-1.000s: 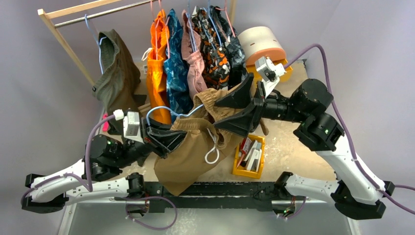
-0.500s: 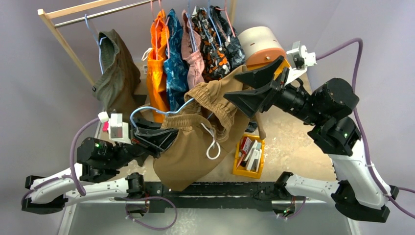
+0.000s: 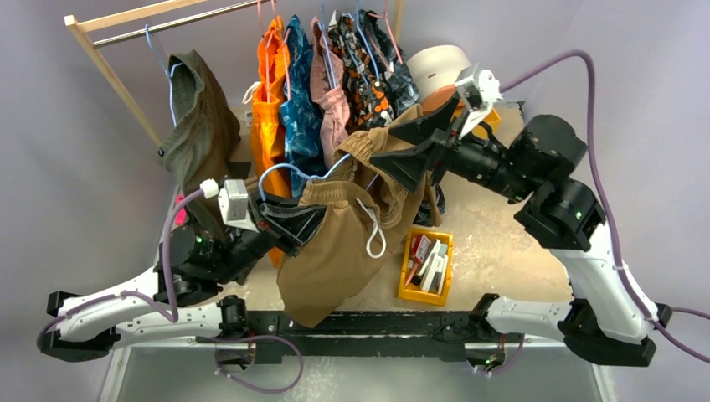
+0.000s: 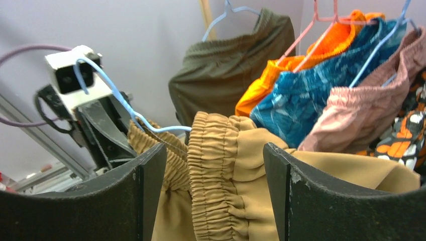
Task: Place the shorts on the hanger
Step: Hang the shorts on the hanger.
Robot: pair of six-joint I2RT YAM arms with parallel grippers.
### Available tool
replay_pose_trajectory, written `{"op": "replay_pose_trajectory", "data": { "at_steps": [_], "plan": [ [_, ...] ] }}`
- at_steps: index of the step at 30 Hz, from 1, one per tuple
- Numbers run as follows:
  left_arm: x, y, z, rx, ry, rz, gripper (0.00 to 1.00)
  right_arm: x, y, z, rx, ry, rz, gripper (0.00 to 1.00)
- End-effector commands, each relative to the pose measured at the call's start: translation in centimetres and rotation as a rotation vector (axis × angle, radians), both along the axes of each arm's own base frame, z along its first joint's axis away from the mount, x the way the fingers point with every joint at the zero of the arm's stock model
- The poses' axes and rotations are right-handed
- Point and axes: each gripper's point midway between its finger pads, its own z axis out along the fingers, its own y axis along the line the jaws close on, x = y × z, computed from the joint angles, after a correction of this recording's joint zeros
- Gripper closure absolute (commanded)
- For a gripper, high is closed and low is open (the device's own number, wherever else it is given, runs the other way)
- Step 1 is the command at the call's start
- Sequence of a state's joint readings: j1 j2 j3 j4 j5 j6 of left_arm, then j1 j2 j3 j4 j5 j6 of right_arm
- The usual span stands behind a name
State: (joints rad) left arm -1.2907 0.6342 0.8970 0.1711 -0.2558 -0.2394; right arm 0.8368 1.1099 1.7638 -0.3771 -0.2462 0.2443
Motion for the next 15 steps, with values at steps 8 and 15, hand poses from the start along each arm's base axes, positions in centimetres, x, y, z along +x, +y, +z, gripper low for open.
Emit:
{"op": "replay_pose_trajectory", "data": {
  "at_steps": [8, 15],
  "plan": [
    [1.8, 3.1, 4.9, -0.165, 0.035, 0.137, 1.00, 2.7, -1.1, -3.3, -0.149, -0.004, -0.144, 0.32],
    [2.2, 2.6, 4.7, -0.157, 0.044, 0.149, 1.00, 3.6, -1.6, -4.4, -0.201, -0.016, -0.189, 0.36]
  ]
}}
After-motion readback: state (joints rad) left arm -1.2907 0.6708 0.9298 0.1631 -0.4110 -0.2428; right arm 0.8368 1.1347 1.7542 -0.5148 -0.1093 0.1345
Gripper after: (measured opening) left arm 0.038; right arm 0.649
